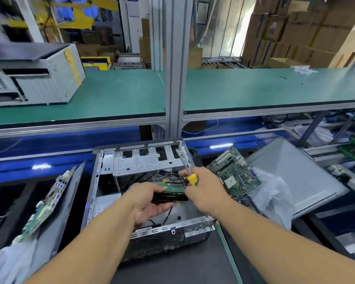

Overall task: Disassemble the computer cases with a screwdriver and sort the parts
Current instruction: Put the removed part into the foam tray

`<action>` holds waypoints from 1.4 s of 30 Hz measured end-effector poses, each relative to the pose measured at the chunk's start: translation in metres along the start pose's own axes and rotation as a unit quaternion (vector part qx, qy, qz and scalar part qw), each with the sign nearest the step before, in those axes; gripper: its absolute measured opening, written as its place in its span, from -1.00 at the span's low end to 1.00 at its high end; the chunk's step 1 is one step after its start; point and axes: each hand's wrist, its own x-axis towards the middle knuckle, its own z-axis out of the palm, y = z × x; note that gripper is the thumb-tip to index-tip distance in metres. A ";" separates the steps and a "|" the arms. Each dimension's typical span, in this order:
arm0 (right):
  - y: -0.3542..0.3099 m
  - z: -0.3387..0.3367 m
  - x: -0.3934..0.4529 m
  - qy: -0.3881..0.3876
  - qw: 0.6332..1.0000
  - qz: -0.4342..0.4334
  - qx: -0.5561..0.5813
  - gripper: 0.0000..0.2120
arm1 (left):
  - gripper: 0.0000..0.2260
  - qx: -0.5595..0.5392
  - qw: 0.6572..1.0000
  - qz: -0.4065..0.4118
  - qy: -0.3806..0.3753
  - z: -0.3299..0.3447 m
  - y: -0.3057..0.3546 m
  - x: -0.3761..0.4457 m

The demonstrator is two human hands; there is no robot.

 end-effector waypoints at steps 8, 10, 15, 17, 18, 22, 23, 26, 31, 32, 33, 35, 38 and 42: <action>-0.020 -0.071 -0.027 -0.022 0.957 -0.189 -0.220 -0.43 | -0.77 0.130 0.977 0.159 0.065 0.093 0.028 -0.054; -0.015 -0.099 -0.032 0.057 0.936 -0.203 -0.282 -0.49 | -0.74 0.143 0.975 0.161 0.052 0.128 0.031 -0.055; 0.026 -0.183 -0.045 0.146 0.903 -0.205 -0.349 -0.71 | -0.78 0.150 0.983 0.101 -0.034 0.222 0.021 -0.040; 0.049 -0.218 -0.049 0.149 0.906 -0.177 -0.355 -0.79 | -0.78 0.171 0.980 0.080 -0.058 0.260 0.008 -0.027; 0.061 -0.235 -0.051 0.145 0.912 -0.153 -0.353 -0.82 | -0.76 0.179 0.979 0.067 -0.068 0.279 0.001 -0.019; 0.114 -0.294 -0.065 0.124 0.934 -0.046 -0.331 -0.85 | -0.72 0.227 0.969 0.000 -0.097 0.351 -0.039 0.014; 0.128 -0.307 -0.070 0.124 0.940 -0.024 -0.317 -0.83 | -0.72 0.249 0.963 -0.017 -0.105 0.367 -0.051 0.022; 0.168 -0.339 -0.088 0.138 0.949 0.044 -0.280 -0.76 | -0.67 0.287 0.948 -0.043 -0.131 0.408 -0.088 0.040; 0.230 -0.366 -0.114 0.177 0.947 0.133 -0.231 -0.67 | -0.68 0.271 0.939 -0.116 -0.178 0.457 -0.148 0.065; 0.242 -0.367 -0.118 0.187 0.945 0.152 -0.222 -0.67 | -0.70 0.265 0.937 -0.135 -0.183 0.463 -0.158 0.069; 0.254 -0.367 -0.120 0.196 0.942 0.168 -0.214 -0.67 | -0.72 0.258 0.936 -0.150 -0.188 0.469 -0.167 0.075; 0.273 -0.364 -0.122 0.206 0.938 0.195 -0.198 -0.69 | -0.74 0.243 0.937 -0.169 -0.187 0.476 -0.183 0.085; 0.294 -0.358 -0.121 0.206 0.936 0.231 -0.169 -0.72 | -0.77 0.246 0.937 -0.176 -0.176 0.482 -0.201 0.097; 0.315 -0.348 -0.112 0.198 0.935 0.253 -0.151 -0.79 | -0.81 0.216 0.943 -0.192 -0.164 0.484 -0.213 0.112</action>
